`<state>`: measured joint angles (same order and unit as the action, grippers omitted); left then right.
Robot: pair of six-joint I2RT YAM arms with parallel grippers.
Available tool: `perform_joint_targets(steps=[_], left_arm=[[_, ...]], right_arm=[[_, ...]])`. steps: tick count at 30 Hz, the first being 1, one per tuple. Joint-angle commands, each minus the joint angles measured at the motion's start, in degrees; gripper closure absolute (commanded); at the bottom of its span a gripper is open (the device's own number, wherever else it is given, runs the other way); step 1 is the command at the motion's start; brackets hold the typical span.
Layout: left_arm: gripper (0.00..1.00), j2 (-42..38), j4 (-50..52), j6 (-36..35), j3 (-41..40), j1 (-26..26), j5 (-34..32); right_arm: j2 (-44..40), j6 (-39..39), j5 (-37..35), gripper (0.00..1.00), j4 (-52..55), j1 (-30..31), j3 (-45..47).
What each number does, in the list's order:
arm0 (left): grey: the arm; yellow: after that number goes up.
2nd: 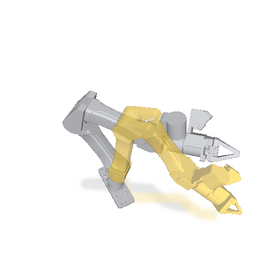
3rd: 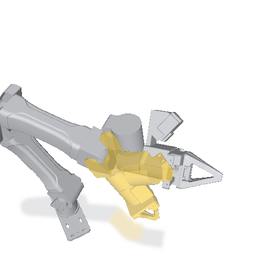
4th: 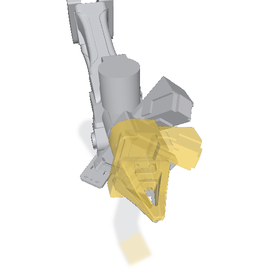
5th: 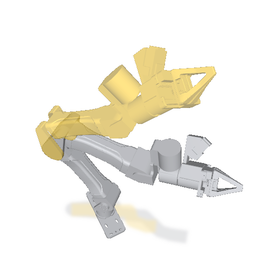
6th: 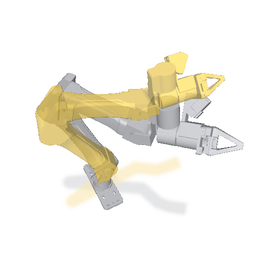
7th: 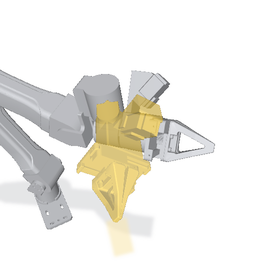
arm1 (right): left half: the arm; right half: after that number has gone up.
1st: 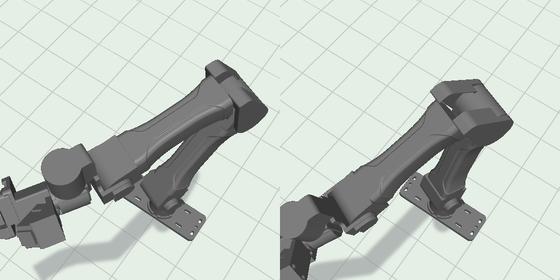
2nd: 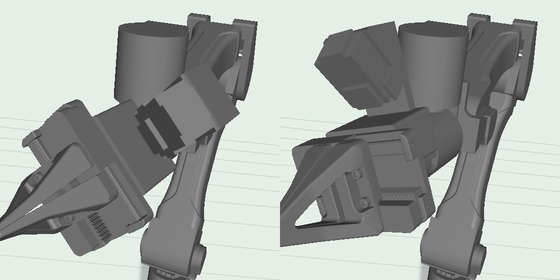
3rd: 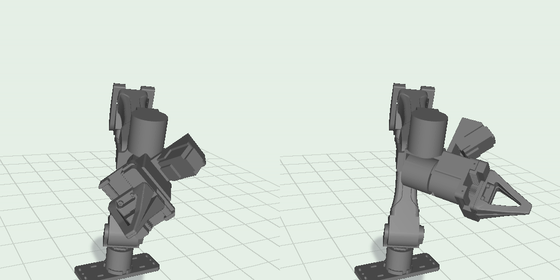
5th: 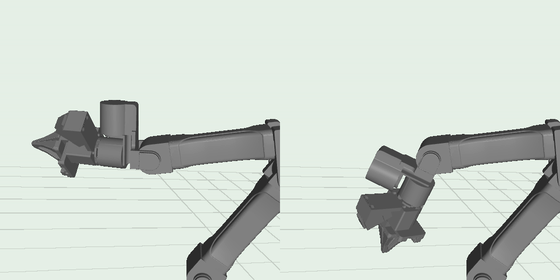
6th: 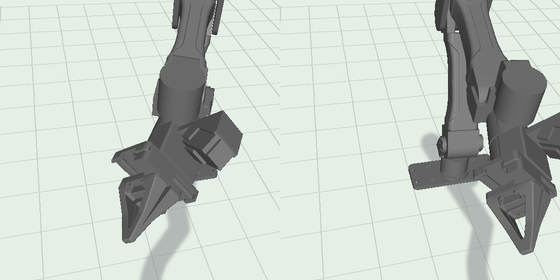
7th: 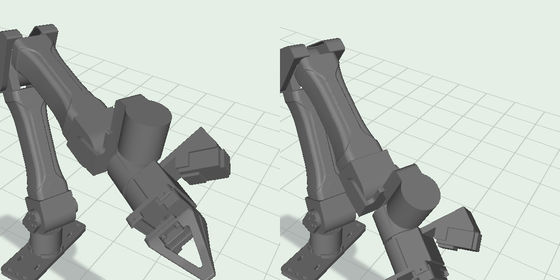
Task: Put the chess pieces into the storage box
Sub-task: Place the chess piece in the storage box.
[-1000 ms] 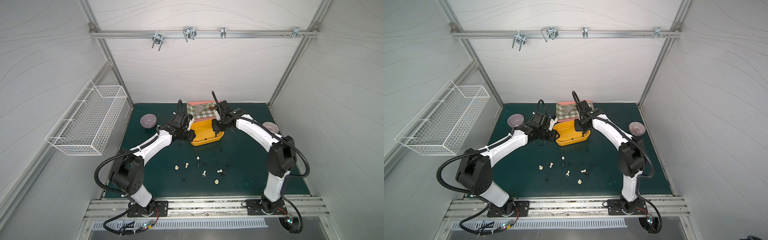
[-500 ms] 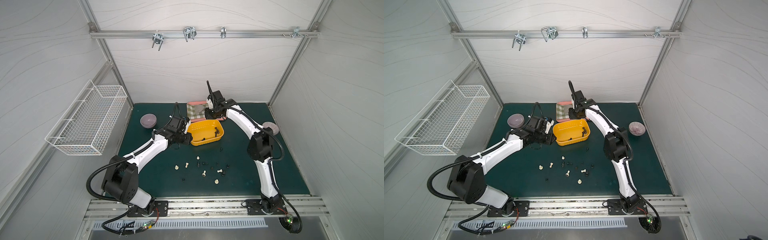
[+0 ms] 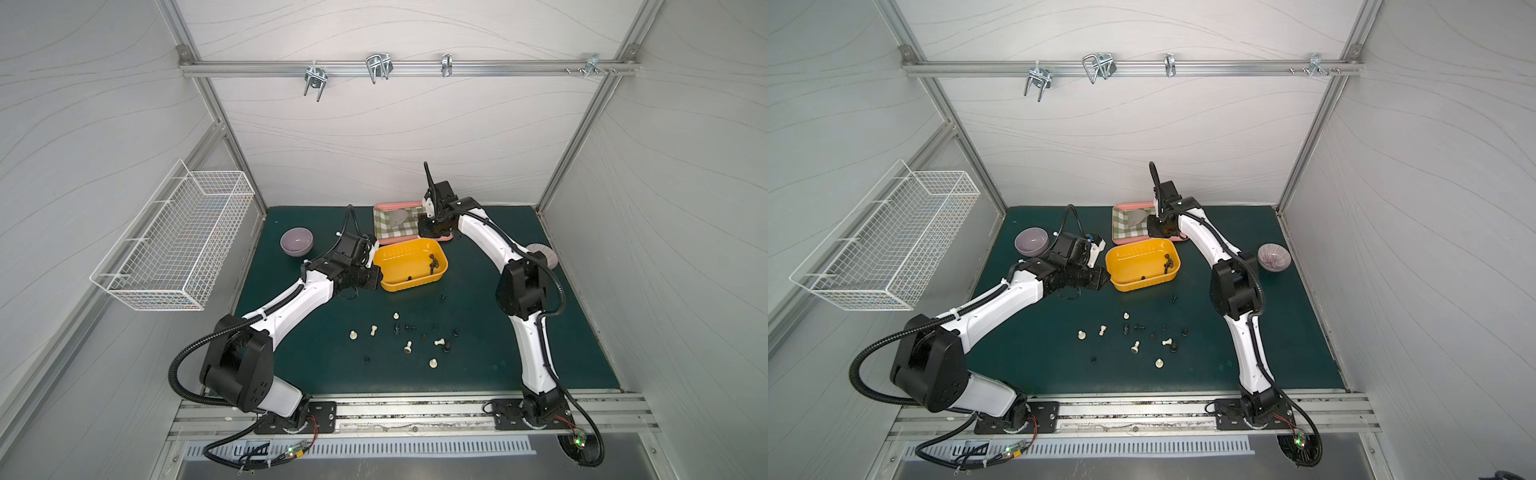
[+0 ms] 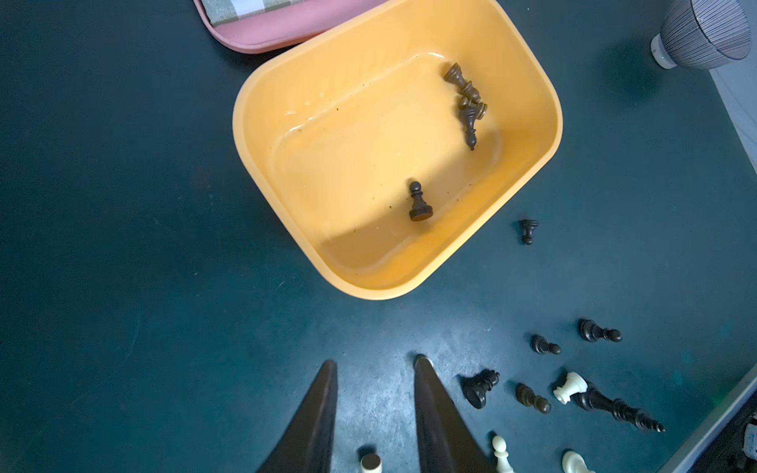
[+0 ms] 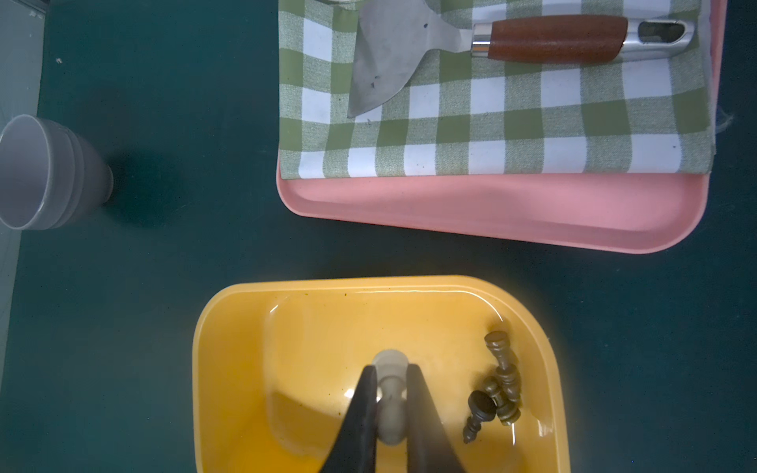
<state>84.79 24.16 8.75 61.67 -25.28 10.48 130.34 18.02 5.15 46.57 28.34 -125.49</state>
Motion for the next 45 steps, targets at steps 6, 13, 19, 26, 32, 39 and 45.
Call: perform_joint_targets(steps=[6, 13, 19, 26, 32, 39, 45], left_arm=[[0.67, -1.74, 0.58, -0.32, 0.63, 0.28, -0.39], [0.67, -1.47, 0.83, -0.14, 1.26, 0.28, 0.02], [0.66, -1.25, 1.17, -0.40, 1.70, 0.32, 0.33], [0.66, -0.90, 2.62, -1.10, 2.67, 0.23, 0.11], [0.66, -1.63, 4.21, -1.11, 2.67, 0.23, -0.19], [0.66, -3.51, 8.33, -1.63, 1.53, -2.25, -2.82], [0.66, -3.13, 10.42, -0.66, 2.22, -8.12, -6.92]], right_arm=[[0.53, -1.11, 0.79, 0.76, 1.60, 0.22, -0.04], [0.01, -1.59, 0.84, 0.75, 2.27, 0.23, 0.06], [-1.84, -1.59, 1.67, 0.75, 1.99, 0.18, 1.86], [-4.09, -1.98, 2.44, 0.74, 1.53, 0.18, 2.97], [-5.38, -1.87, 2.82, 0.74, 1.82, 0.21, 3.05], [-12.96, -2.72, 3.27, 0.73, 0.95, 0.07, 7.71], [-25.19, -1.43, 7.12, 0.72, -2.62, -0.39, 21.28]])
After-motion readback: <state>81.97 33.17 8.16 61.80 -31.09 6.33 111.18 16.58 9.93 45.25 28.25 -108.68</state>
